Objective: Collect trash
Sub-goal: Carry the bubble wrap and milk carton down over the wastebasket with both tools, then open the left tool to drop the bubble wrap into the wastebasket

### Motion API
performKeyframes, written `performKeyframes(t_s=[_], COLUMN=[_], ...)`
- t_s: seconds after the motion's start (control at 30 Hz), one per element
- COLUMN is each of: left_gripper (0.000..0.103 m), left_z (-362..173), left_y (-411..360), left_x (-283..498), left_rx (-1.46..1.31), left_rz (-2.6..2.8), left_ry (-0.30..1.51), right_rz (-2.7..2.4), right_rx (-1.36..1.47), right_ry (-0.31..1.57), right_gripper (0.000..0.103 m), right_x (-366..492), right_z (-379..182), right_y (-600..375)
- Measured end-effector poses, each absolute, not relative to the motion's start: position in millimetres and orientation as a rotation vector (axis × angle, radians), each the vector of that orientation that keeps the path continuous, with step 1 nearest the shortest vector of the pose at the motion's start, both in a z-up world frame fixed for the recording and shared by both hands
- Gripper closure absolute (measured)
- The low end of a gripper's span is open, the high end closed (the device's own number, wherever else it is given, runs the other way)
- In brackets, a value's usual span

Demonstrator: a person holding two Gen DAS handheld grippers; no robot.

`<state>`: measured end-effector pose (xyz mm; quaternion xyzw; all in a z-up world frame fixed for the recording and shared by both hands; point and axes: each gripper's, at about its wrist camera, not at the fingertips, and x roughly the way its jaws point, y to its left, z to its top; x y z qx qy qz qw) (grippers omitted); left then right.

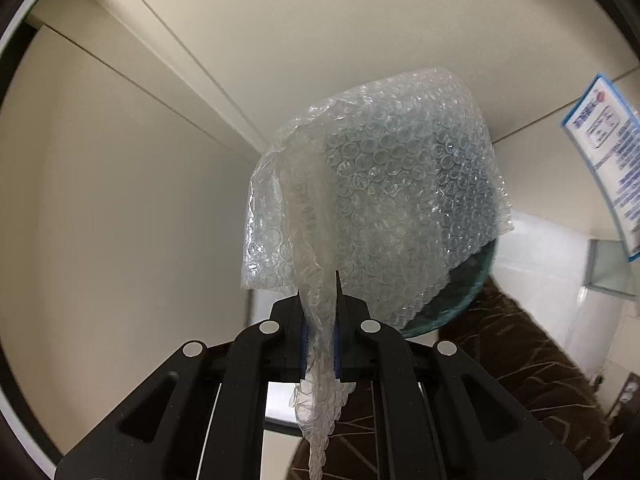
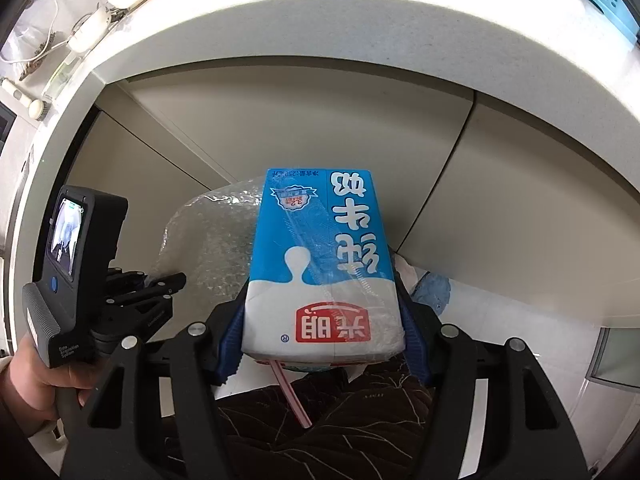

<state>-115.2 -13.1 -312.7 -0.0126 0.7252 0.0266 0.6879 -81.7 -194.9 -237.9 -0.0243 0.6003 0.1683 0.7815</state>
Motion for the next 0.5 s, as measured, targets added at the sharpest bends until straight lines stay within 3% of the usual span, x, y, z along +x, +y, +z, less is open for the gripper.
performKeyframes(t_s=[0.17,0.33,0.5], left_gripper=[0.091,0.082,0.053], left_z=[-311.7,-299.7,-276.9], left_y=[-12.5,-19.0,-21.5], left_x=[-114.2,-113.3,-112.6], left_rx=[-0.010,-0.007,-0.039], left_rz=[0.018,-0.008,-0.034], left_ry=[1.592,1.547,1.460], right_rz=[0.358,0.351,0.348], right_rx=[-0.033,-0.026,-0.025], right_ry=[1.296,1.293,1.292], right_gripper=[0.042,0.042,0.042], right_x=[-77.2,-78.1,-80.0], right_z=[-236.7,-234.7,-233.8], right_y=[-200.3,-205.5,-206.7])
